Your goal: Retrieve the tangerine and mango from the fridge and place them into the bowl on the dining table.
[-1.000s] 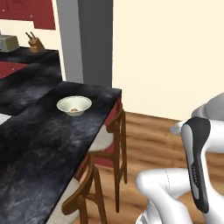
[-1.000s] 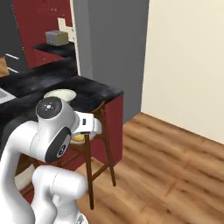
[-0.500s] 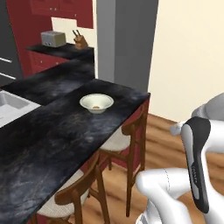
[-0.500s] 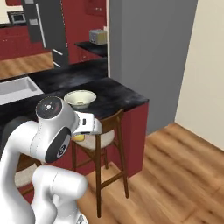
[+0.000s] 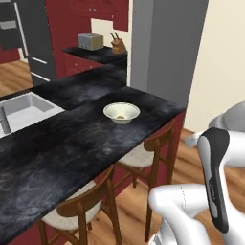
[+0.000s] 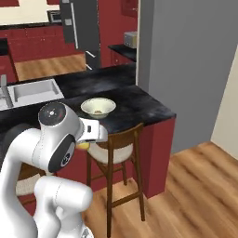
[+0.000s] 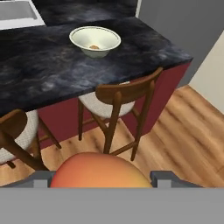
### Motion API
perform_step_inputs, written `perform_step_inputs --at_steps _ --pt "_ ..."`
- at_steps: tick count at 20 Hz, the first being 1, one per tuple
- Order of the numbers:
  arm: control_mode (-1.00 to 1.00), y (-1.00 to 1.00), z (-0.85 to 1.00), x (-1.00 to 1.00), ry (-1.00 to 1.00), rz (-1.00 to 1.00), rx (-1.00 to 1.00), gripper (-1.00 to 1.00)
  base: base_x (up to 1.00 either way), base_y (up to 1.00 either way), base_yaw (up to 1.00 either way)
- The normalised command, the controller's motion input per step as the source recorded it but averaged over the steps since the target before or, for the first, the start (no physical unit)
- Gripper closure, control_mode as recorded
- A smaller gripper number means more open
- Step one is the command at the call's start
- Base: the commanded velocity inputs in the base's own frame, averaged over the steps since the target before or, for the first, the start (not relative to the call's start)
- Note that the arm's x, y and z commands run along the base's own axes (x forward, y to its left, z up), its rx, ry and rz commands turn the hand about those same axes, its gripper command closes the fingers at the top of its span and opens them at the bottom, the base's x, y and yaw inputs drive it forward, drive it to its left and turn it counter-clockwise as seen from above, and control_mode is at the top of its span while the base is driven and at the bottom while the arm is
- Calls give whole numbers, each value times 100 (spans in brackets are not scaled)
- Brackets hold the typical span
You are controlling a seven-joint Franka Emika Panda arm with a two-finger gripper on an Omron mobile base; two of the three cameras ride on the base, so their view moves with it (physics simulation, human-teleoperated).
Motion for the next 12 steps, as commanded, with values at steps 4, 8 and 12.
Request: perform_step_inputs --at_steps 4,8,12 --pt "100 0 0 0 0 0 0 100 97 -67 27" --pt "100 0 0 0 0 0 0 100 100 -62 39" --pt "100 0 0 0 0 0 0 100 100 -60 43"
